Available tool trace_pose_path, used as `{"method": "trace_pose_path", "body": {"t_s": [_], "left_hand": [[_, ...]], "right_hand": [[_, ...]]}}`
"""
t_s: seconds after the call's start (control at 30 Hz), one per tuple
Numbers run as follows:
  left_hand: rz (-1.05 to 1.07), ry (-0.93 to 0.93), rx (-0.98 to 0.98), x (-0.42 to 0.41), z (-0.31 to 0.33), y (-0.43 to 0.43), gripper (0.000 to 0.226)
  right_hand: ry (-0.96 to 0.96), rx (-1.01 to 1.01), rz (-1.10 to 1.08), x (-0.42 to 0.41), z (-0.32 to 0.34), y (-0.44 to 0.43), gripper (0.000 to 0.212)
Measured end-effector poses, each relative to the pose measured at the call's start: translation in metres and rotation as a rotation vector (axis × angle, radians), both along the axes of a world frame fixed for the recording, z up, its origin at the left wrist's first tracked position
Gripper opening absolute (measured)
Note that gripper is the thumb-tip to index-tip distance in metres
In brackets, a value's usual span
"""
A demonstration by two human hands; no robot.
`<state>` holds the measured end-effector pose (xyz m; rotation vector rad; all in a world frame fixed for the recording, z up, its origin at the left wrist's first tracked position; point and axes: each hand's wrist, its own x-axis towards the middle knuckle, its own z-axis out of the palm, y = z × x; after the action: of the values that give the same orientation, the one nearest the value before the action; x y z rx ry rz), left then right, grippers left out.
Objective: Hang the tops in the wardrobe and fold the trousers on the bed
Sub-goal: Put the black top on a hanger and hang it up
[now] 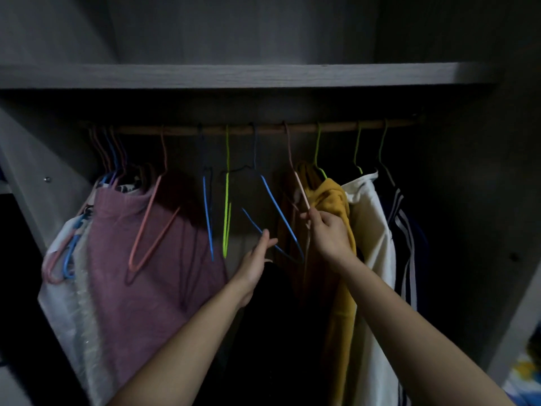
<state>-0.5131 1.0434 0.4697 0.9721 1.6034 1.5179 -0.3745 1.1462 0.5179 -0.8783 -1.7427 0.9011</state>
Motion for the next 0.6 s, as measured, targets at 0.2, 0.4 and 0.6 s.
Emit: {"method": "trace_pose_path", "body": {"t_s": [0.2,0.4,0.6], "left_hand": [[0.114,0.012,0.108,0.007,0.020,0.022,0.037],[0.053,0.111,0.126,-0.006,-0.002,0.001,0.018],[0.043,0.110,0.127,-0.016,-0.025,-0.022,0.019]], "right_hand": [[0.011,0.072,-0.004,0.008,-0.009,0.004,0.045],[0.132,0.196,-0.018,0.027,-0.053,-0.013,0.039],[0.155,-0.153,0.106,0.040,-0.094,-0.042,0.020]]}}
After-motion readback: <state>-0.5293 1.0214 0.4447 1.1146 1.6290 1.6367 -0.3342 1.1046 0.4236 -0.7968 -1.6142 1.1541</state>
